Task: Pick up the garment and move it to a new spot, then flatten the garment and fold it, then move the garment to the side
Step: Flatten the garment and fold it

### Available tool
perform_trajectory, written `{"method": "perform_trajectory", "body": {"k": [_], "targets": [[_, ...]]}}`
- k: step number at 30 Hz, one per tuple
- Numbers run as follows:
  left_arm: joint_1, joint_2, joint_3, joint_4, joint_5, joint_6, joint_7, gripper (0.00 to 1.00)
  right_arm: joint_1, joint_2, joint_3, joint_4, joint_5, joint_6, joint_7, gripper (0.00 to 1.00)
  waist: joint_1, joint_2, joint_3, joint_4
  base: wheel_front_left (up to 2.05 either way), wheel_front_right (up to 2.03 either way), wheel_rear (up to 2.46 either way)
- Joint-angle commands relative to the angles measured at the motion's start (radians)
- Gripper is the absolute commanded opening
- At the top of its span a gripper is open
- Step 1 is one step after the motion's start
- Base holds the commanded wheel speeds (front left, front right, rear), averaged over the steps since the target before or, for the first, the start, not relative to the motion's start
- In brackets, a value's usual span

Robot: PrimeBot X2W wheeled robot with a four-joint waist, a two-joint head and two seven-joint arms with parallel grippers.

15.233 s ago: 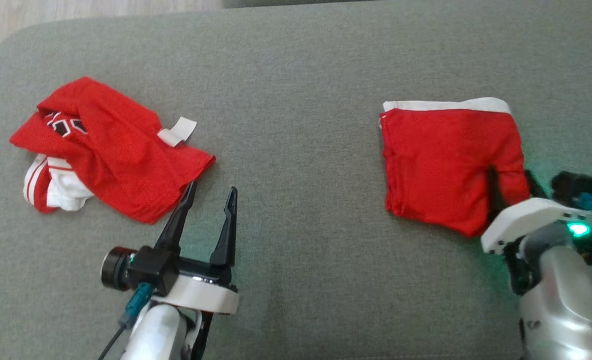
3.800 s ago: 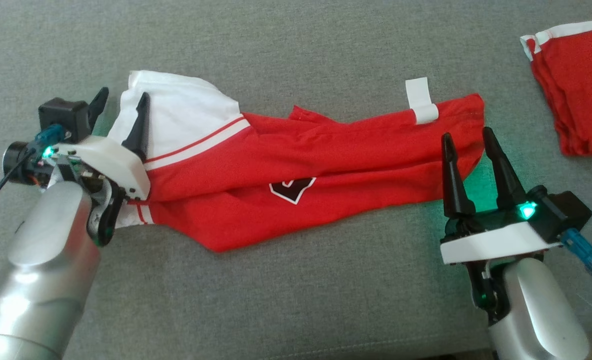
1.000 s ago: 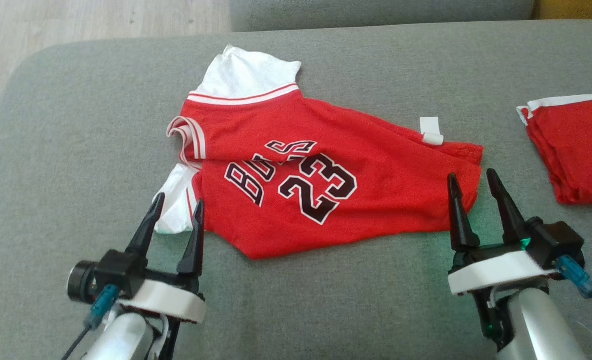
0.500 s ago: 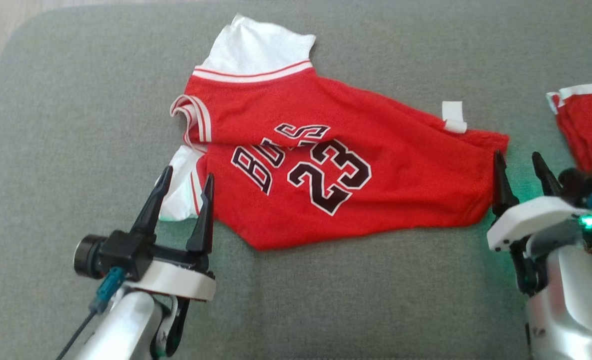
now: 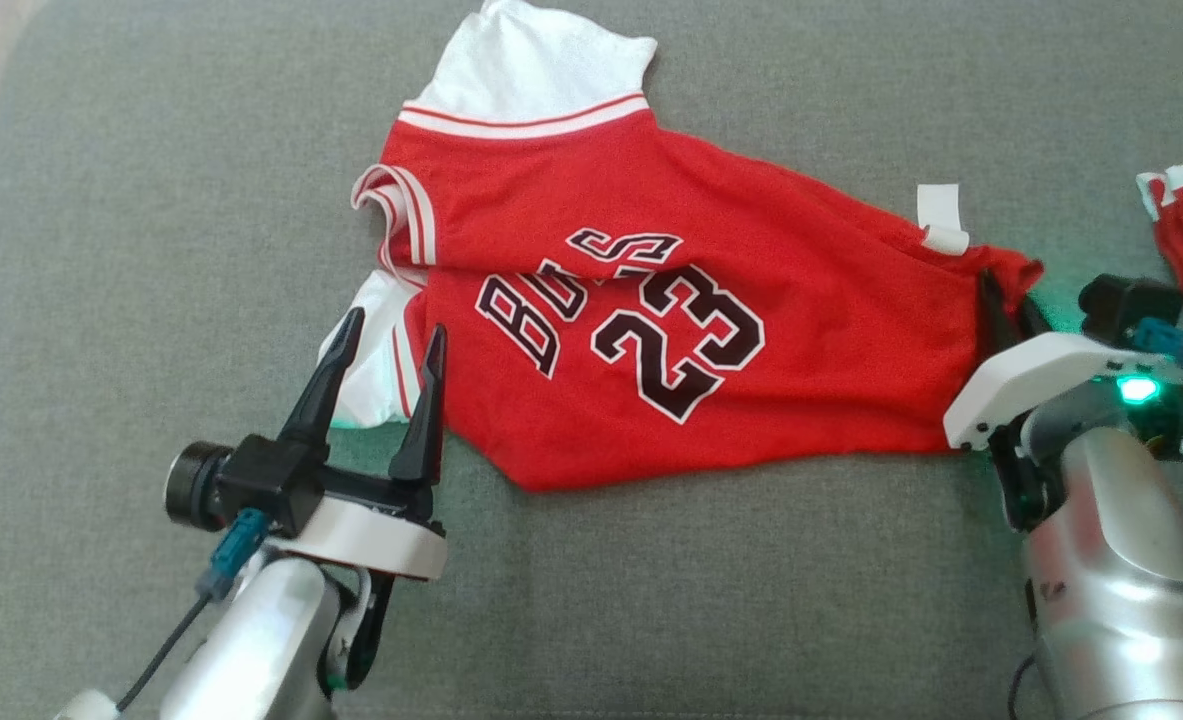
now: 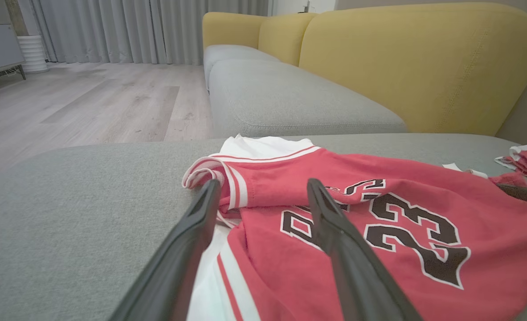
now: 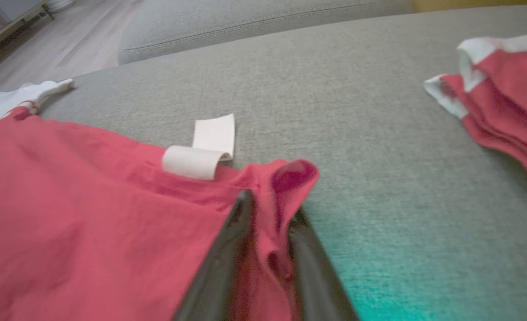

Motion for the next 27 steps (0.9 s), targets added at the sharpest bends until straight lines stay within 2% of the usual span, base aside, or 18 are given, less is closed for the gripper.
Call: {"method": "perform_trajectory", "body": {"k": [1,8,16,22,26,27], "targets": [[-0.035,0.007,0.038,-0.025,0.007,-0.001,-0.009,1.00,-0.011,0.001,0.030,-0.013,-0.010,-0.001,-0.019,0.00,-0.0002,0.0000,-0.012,0.002,0.00,0.00,0.00],[-0.020,-0.012,0.058,-0.030,0.015,-0.008,-0.009,1.00,-0.088,-0.025,0.029,-0.066,-0.079,-0.001,-0.073,0.00,-0.0002,0.0000,-0.036,0.019,0.00,0.00,0.00],[-0.030,-0.051,0.066,-0.047,0.032,-0.028,-0.009,1.00,-0.288,-0.140,0.072,-0.123,-0.113,-0.001,-0.027,0.00,-0.0002,0.0000,0.007,0.099,0.00,0.00,0.00],[-0.034,-0.080,0.074,-0.045,0.045,-0.044,-0.010,1.00,-0.412,-0.198,0.102,-0.069,-0.150,-0.001,0.013,0.00,-0.0002,0.0000,0.035,0.156,0.00,0.00,0.00],[-0.038,-0.103,0.084,-0.039,0.058,-0.060,-0.010,1.00,-0.500,-0.218,0.122,0.009,-0.197,-0.001,0.004,0.00,-0.0002,0.0000,0.048,0.192,0.00,0.00,0.00],[-0.041,-0.113,0.090,-0.037,0.065,-0.067,-0.010,1.00,-0.538,-0.221,0.129,0.061,-0.230,-0.001,0.004,0.00,-0.0002,0.0000,0.054,0.203,0.00,0.00,0.00]]}}
